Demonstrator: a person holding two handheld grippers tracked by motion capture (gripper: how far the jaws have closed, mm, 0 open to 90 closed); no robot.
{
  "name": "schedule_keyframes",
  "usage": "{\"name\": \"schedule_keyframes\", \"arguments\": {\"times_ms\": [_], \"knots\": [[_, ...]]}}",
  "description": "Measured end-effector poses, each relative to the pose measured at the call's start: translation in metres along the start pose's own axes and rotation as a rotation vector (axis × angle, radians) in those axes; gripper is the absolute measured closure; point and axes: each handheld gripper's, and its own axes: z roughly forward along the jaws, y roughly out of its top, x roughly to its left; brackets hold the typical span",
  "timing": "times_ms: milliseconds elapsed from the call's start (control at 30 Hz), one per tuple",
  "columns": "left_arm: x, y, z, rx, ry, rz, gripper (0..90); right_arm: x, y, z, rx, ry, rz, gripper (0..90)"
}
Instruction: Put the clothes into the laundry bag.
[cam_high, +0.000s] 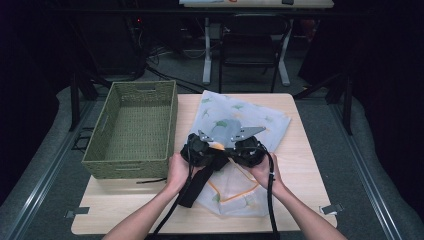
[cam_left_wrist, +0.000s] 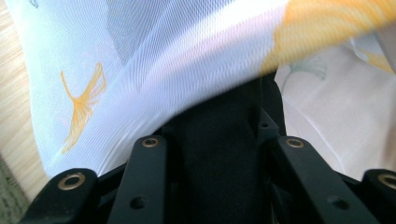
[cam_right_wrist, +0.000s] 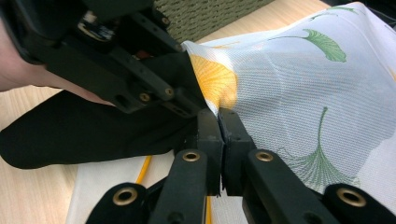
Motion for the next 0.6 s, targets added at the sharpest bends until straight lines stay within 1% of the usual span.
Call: {"name": "schedule_keyframes", "arguments": {"times_ms": [67, 133, 167, 200, 233, 267, 300, 333, 367, 400, 433, 467, 500, 567, 600], "knots": [[-0.002, 0.0, 0.008, 0.011, 0.0, -0.001, 68.1, 0.0, -0.001, 0.001, 0.007, 0.005, 0.009, 88.8], [-0.003, 0.0, 0.015, 0.024, 0.005, 0.006, 67.8, -0.001, -0.003, 0.002, 0.015, 0.007, 0.013, 88.8], [-0.004, -0.001, 0.02, 0.031, 0.004, 0.009, 67.3, -0.001, -0.005, 0.005, 0.034, 0.007, 0.018, 88.8], [-0.004, -0.001, 0.02, 0.031, 0.004, 0.009, 66.7, -0.001, -0.005, 0.005, 0.034, 0.007, 0.018, 88.8], [-0.005, -0.002, 0.023, 0.03, 0.005, 0.021, 65.1, -0.003, -0.007, 0.007, 0.046, 0.01, 0.015, 88.8], [-0.005, -0.002, 0.023, 0.03, 0.005, 0.021, 63.0, -0.003, -0.007, 0.007, 0.046, 0.01, 0.015, 88.8], [-0.006, -0.003, 0.022, 0.037, -0.005, 0.029, 63.0, -0.003, -0.008, 0.007, 0.048, 0.01, 0.017, 88.8], [-0.006, -0.003, 0.021, 0.033, -0.008, 0.038, 60.0, -0.003, -0.008, 0.007, 0.048, 0.012, 0.02, 88.8], [-0.006, -0.002, 0.019, 0.036, -0.007, 0.042, 48.0, -0.003, -0.008, 0.006, 0.045, 0.01, 0.02, 88.8], [-0.006, -0.002, 0.016, 0.036, -0.01, 0.05, 42.8, -0.003, -0.008, 0.006, 0.045, 0.011, 0.019, 88.8], [-0.006, -0.002, 0.008, 0.03, -0.013, 0.068, 39.0, -0.003, -0.008, 0.006, 0.045, 0.009, 0.02, 88.8], [-0.006, -0.002, 0.008, 0.03, -0.013, 0.068, 35.2, -0.003, -0.008, 0.006, 0.045, 0.009, 0.02, 88.8], [-0.007, -0.002, -0.003, 0.02, -0.011, 0.084, 31.8, -0.003, -0.008, 0.005, 0.044, 0.011, 0.017, 88.8], [-0.009, -0.004, -0.015, 0.008, -0.014, 0.099, 23.6, -0.003, -0.007, 0.005, 0.043, 0.01, 0.017, 88.8], [-0.009, -0.004, -0.015, 0.008, -0.014, 0.099, 19.8, -0.003, -0.007, 0.005, 0.043, 0.01, 0.017, 88.8]]}}
